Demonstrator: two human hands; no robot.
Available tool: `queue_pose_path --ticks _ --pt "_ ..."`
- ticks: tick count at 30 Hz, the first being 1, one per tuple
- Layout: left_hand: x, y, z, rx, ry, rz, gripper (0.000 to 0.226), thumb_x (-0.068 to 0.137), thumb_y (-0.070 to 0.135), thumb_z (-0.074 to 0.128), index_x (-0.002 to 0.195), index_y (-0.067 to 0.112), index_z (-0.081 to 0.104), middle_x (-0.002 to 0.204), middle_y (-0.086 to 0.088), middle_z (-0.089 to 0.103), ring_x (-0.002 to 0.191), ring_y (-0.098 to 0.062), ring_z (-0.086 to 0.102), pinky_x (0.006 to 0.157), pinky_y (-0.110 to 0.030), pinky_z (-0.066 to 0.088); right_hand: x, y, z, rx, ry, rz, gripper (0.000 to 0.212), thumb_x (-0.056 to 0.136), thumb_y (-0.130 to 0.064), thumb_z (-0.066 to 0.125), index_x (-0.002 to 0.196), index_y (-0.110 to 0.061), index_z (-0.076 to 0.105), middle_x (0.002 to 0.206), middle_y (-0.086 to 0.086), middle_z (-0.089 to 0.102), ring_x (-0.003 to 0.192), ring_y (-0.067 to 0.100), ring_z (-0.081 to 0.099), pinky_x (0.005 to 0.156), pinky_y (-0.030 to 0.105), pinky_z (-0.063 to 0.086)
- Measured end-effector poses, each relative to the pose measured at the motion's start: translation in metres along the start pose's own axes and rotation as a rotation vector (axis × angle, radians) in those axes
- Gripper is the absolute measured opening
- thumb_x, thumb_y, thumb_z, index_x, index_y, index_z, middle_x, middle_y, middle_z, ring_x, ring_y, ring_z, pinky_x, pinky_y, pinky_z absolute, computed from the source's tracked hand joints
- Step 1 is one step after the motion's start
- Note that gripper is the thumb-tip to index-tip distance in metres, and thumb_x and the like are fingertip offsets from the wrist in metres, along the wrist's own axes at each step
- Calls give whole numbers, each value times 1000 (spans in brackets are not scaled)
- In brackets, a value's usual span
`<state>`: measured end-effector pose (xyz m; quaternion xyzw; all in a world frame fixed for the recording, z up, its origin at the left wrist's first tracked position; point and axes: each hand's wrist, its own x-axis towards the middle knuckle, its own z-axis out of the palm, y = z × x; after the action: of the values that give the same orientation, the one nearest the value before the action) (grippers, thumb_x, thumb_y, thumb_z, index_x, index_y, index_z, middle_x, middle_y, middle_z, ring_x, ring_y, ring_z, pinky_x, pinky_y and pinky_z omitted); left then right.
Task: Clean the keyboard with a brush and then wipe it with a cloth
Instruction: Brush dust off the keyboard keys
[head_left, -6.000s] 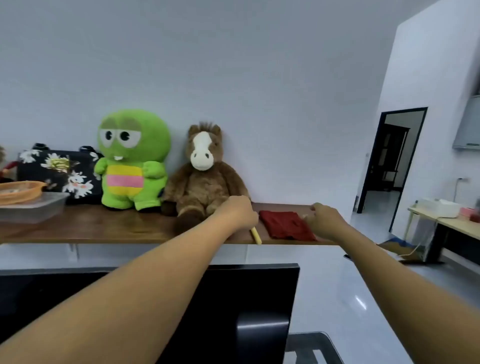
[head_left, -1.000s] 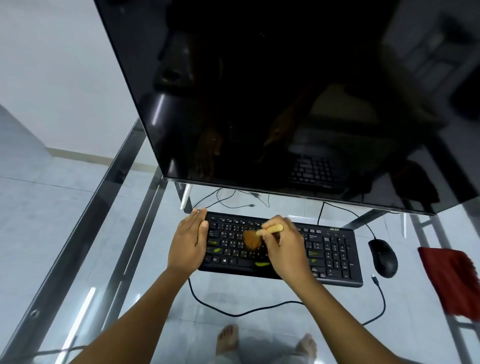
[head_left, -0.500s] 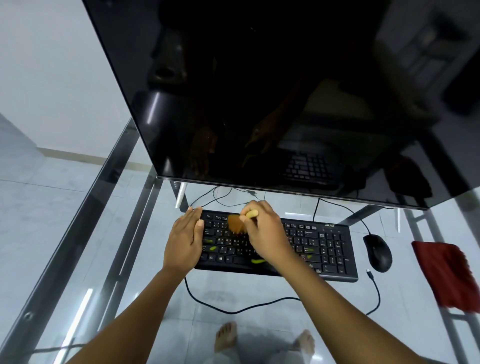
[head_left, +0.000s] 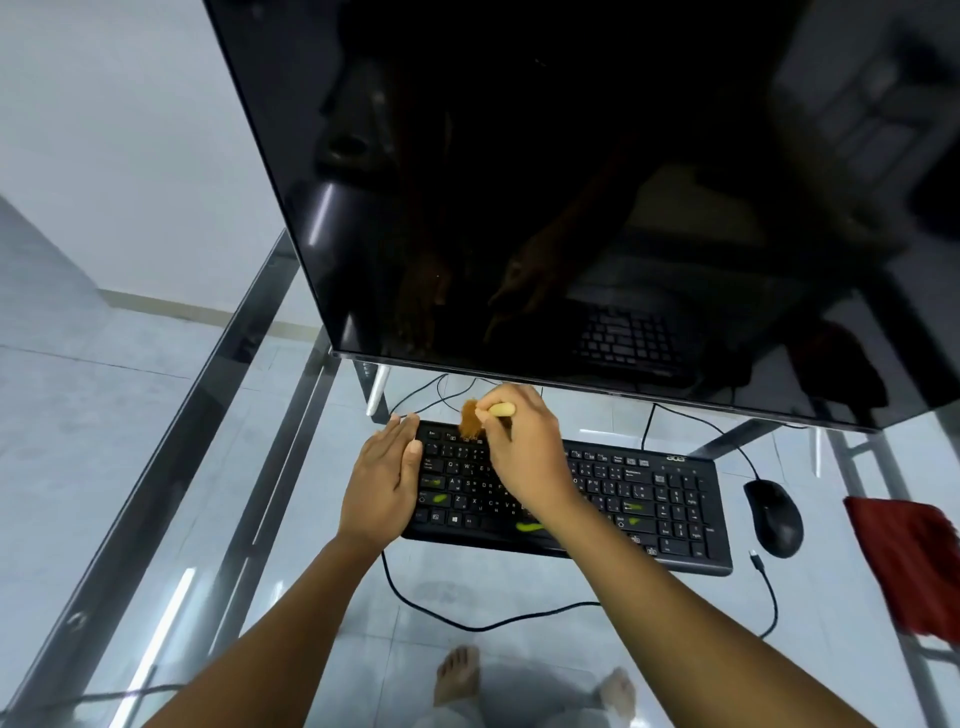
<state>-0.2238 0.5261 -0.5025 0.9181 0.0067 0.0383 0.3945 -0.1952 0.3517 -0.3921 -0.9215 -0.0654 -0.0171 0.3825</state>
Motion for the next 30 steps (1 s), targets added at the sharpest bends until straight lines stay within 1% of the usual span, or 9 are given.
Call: queue_pose_path --ticks 4,7,10,11,14,18,22,26,30 --pt "0 0 -1 3 6 8 60 99 51 17 145 20 41 148 3 43 142 -8 27 117 -26 15 -9 9 -6 20 -133 -20 12 91 -12 63 86 -22 65 84 -7 69 73 11 65 66 23 53" --pt "0 0 0 4 -1 8 60 100 51 17 145 19 40 149 3 42 142 -8 25 118 -28 14 -13 18 -18 -14 1 -2 8 92 -12 63 88 -19 65 85 -9 64 68 4 57 61 14 44" --pt "-1 0 0 8 2 3 61 99 52 16 145 19 40 149 3 41 142 -8 25 118 -29 14 -25 24 -23 45 -181 8 9 93 -12 62 89 -19 65 76 -9 70 68 12 66 64 25 57" --pt "-1 -1 0 8 2 0 61 99 52 16 145 19 40 149 3 41 143 -7 25 118 -30 15 -28 26 -25 11 -199 9 9 92 -11 63 88 -19 66 78 -9 69 64 12 64 60 25 55" --pt "0 0 1 4 -5 -4 61 99 52 16 145 20 40 149 4 41 142 -7 25 119 -30 15 -38 27 -34 32 12 51 14 90 -8 64 85 -20 66 83 -7 65 63 6 58 58 14 43" --pt "0 -1 1 14 8 -7 61 99 52 16 145 20 40 149 3 41 142 -9 26 119 -35 18 -61 23 -31 189 -287 111 13 92 -7 61 86 -18 64 75 -12 73 72 14 69 73 34 59" --pt "0 -1 2 14 -2 -7 61 99 52 16 146 20 39 150 3 41 142 -8 26 119 -32 16 -70 26 -30 169 -18 144 16 92 -13 63 83 -26 62 72 -11 69 64 8 64 59 27 54" --pt "0 -1 2 37 13 0 59 100 49 18 145 18 40 148 1 43 142 -10 27 118 -29 15 -71 11 -17 351 -284 232 8 93 -13 64 88 -18 63 74 -8 73 73 21 71 73 40 60" --pt "0 2 2 23 -4 0 60 100 49 18 145 17 39 149 1 42 142 -9 26 118 -28 14 -58 17 -21 248 -92 182 10 94 -15 60 84 -19 60 75 -11 73 62 19 64 61 36 56"
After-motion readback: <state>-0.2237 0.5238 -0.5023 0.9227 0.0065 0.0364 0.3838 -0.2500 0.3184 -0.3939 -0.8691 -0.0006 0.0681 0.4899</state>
